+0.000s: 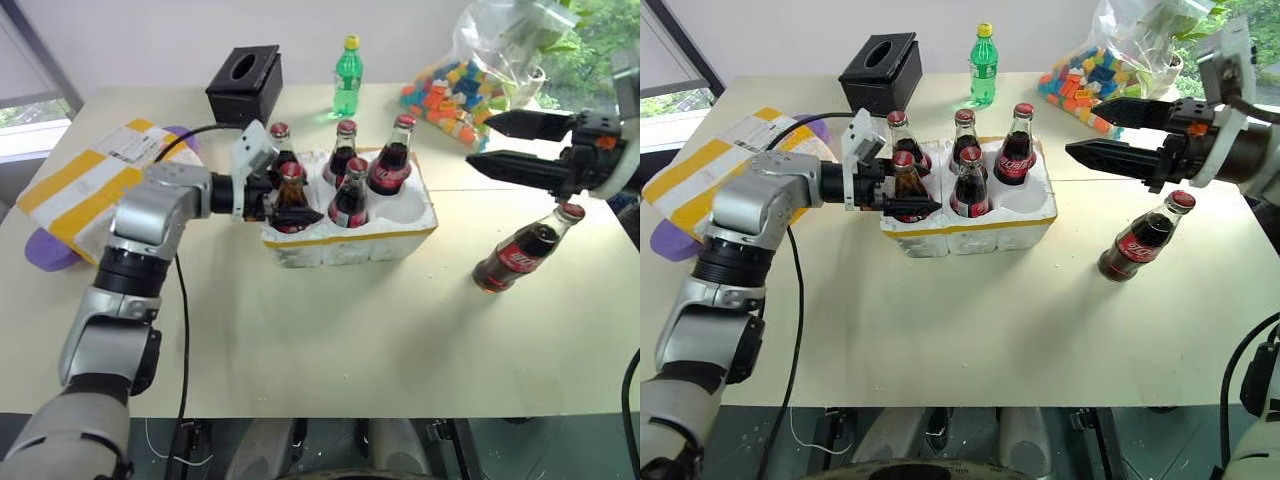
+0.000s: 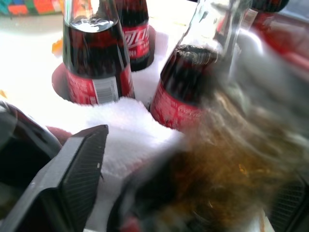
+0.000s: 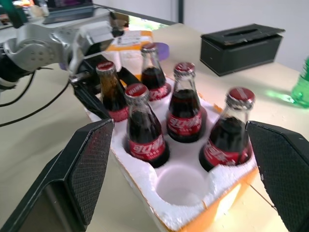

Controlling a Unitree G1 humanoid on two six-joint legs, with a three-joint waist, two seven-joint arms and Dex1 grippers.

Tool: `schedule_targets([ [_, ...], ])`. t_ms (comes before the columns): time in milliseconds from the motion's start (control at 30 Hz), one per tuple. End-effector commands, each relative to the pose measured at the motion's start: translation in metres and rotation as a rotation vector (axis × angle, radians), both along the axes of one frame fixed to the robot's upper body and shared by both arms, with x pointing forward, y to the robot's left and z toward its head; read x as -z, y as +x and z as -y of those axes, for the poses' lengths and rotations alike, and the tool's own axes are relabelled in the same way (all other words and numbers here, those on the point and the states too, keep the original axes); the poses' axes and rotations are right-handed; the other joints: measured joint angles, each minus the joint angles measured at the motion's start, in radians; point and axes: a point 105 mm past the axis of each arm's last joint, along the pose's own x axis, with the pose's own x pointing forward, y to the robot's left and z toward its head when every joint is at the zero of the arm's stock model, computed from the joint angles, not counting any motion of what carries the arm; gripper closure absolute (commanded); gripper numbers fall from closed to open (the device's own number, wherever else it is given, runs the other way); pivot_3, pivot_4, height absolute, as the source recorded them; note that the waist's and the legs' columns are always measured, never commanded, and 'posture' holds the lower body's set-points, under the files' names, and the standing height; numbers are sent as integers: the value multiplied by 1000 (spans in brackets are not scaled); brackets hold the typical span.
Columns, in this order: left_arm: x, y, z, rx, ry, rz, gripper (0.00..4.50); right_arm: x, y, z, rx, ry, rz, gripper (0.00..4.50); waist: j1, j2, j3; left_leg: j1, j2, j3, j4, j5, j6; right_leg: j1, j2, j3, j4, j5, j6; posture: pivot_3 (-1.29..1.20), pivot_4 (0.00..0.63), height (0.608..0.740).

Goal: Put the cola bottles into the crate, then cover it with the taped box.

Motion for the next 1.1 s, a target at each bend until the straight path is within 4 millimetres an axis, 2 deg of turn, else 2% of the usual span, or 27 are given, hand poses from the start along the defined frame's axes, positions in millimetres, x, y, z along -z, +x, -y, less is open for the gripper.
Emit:
schedule_targets([
  [33,-59,-17,-24,19,-148,79,79,-26,-9,23,94,11,110,0,-2,0,0,0,0,0,0,0,0,0,0,0,0,0,0,0,150,732],
  [133,-87,-32,-44,26,-215,81,79,-35,-15,46,183,40,132,0,-2,0,0,0,0,0,-1,0,0,-1,0,0,0,0,0,0,150,732],
  [200,-98,-40,-52,33,-236,81,79,-38,-20,57,223,58,137,0,-2,0,0,0,0,0,-1,0,0,0,0,0,0,0,0,0,150,732],
  [267,-112,-62,-60,97,-239,92,79,-38,-31,74,276,60,136,0,2,0,0,2,0,0,-1,0,1,2,0,0,-1,0,0,0,150,732],
  [333,-117,-76,-63,140,-227,93,79,-35,-41,85,315,58,130,0,3,0,0,4,0,-1,-1,-3,5,5,0,0,-1,0,0,0,150,732],
  [400,-111,-90,-61,192,-173,58,79,-26,-55,98,371,59,109,0,5,0,0,5,0,0,-1,-3,5,5,0,0,-1,0,0,0,150,732],
  [500,-90,-108,-56,275,-77,-1,79,-7,-77,108,433,72,66,0,7,2,-1,6,0,0,-1,-3,5,7,0,0,-1,0,0,0,150,732],
  [633,-71,-105,-53,277,-21,-24,79,19,-101,109,486,123,7,0,19,2,-1,9,1,0,-1,-4,5,9,0,1,-2,0,0,0,150,732],
  [767,-53,-100,-48,288,38,-34,79,71,-117,99,578,110,-92,0,22,1,-1,17,2,0,-2,-5,3,18,1,1,-4,-1,0,0,150,732],
  [833,-50,-98,-46,291,44,-37,79,89,-118,92,616,83,-104,0,22,1,-1,21,3,0,-5,-6,3,23,1,1,-8,-3,-3,0,150,732],
  [933,-42,-94,-45,292,60,-31,79,114,-107,80,675,92,-102,0,17,1,-2,21,3,1,-5,-6,4,23,1,1,-12,-3,-3,0,150,732],
  [1100,-40,-92,-39,294,54,-13,79,128,-80,78,772,140,-54,0,18,1,-2,22,3,1,-7,-6,4,23,2,1,-13,-2,-3,0,150,732],
])
